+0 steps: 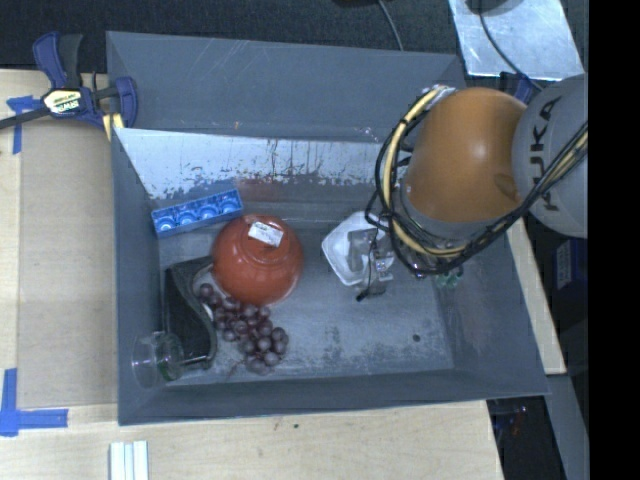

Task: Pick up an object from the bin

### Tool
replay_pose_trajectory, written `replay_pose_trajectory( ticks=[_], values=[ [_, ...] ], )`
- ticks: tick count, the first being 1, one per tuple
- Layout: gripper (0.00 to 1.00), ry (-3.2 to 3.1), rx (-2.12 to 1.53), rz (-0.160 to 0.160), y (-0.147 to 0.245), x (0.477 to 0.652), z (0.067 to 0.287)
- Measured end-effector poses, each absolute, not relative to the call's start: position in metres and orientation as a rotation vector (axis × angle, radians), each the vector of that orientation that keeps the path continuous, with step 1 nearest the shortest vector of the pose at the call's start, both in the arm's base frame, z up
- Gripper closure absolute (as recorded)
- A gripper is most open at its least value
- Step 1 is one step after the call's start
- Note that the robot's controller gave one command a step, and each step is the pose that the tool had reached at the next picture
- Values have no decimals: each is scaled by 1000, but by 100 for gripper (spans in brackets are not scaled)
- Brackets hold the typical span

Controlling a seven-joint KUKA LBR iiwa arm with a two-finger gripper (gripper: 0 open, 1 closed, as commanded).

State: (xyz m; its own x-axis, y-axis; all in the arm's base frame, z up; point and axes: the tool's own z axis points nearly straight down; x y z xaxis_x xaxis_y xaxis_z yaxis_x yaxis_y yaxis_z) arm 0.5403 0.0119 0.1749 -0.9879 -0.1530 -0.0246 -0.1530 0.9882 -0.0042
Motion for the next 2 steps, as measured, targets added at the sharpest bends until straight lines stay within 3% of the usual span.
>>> replay_pose_trajectory(
  ticks=[1,2],
  values=[
    [100,3104,-212,-3,-1,545,108],
    [100,3126,-216,-1,0,537,114]
  ],
)
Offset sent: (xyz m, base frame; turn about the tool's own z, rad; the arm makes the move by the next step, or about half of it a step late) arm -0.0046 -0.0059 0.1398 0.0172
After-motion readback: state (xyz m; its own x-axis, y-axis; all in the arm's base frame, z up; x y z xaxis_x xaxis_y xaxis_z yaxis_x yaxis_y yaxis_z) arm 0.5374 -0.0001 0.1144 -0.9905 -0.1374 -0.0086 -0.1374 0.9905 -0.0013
